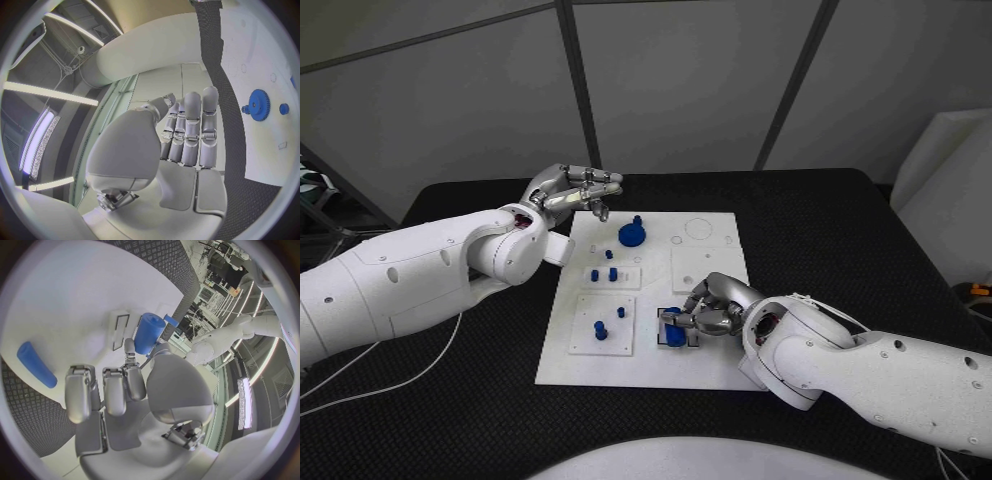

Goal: Assemble the parts on the task board

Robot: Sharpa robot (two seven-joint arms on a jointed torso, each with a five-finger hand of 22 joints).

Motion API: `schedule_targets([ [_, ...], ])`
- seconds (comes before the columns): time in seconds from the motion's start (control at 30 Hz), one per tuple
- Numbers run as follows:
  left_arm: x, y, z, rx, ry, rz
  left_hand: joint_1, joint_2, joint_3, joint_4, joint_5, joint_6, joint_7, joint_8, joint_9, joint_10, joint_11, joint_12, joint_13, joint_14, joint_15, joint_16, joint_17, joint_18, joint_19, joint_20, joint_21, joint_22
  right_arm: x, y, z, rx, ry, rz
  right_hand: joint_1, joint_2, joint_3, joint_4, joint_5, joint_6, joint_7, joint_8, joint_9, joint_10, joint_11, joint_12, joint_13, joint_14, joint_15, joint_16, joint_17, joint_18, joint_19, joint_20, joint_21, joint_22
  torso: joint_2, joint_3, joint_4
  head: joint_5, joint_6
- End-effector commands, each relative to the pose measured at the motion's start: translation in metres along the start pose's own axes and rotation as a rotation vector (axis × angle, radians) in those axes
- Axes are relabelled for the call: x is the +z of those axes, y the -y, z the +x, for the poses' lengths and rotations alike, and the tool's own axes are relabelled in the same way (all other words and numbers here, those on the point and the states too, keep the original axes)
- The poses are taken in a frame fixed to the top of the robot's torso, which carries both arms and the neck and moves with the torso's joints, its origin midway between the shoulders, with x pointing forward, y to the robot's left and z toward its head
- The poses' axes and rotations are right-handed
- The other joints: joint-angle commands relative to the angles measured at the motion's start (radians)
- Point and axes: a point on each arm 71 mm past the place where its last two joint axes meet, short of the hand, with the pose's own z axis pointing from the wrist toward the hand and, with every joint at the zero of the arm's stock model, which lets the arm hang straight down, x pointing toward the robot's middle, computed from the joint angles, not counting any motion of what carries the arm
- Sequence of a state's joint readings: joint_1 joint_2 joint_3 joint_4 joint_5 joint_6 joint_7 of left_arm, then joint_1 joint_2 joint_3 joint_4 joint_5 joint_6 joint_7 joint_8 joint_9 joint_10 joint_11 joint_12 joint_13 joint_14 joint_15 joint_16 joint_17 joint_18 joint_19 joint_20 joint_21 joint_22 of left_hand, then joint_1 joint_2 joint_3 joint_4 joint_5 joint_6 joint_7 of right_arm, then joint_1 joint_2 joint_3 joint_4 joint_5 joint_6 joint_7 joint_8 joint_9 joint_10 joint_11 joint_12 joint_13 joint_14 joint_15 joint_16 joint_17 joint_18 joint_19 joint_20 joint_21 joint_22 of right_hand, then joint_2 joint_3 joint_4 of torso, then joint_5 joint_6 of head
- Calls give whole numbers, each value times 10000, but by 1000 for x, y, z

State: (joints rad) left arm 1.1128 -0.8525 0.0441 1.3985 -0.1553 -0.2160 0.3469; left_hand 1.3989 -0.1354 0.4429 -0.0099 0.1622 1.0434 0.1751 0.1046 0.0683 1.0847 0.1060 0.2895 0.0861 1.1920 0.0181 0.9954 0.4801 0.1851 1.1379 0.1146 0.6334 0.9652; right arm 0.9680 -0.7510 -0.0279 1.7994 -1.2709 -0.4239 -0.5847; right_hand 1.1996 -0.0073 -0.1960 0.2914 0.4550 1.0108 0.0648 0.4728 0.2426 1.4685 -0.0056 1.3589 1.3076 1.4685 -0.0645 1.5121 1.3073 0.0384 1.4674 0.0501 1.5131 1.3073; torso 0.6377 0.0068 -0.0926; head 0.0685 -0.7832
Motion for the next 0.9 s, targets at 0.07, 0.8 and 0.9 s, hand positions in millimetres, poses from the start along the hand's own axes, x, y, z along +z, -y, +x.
schedule_targets([
  [0.07,1,2,2,-87,-132,86,-87,22,-64,3,-22,-74,24,1,-11,-55,-18,43,16,-73,28,-54,-11,-21,-33,44,-53,-13,1,-1,4,-257,-449,61,-124,2,-91,5,-124,-28,-18,-47,2,23,-60,-84,507,760,-76,-11,1334,-135,310,-65,-30,1769,-6,1,-13,16,-10],
  [0.8,0,2,1,-76,-109,81,-96,28,-80,-3,-19,-103,39,-8,-13,-83,-6,53,16,-76,38,-50,-27,-23,-25,50,-74,-26,-4,-2,-6,-150,651,-464,-1568,-698,499,5,-2459,-281,3,190,522,-97,-32,-515,384,731,-50,-147,1160,-88,172,-34,-176,1617,-1,13,-29,56,44],
  [0.9,0,2,1,-75,-107,79,-98,28,-82,-3,-19,-106,40,-9,-13,-86,-5,54,16,-76,38,-50,-28,-23,-24,50,-76,-27,-6,-2,-7,-194,731,-577,-623,-479,747,-296,-1744,-254,-35,243,586,-69,-62,-489,432,738,-78,-133,1192,-95,197,-62,-157,1647,-1,16,-34,56,35],
])
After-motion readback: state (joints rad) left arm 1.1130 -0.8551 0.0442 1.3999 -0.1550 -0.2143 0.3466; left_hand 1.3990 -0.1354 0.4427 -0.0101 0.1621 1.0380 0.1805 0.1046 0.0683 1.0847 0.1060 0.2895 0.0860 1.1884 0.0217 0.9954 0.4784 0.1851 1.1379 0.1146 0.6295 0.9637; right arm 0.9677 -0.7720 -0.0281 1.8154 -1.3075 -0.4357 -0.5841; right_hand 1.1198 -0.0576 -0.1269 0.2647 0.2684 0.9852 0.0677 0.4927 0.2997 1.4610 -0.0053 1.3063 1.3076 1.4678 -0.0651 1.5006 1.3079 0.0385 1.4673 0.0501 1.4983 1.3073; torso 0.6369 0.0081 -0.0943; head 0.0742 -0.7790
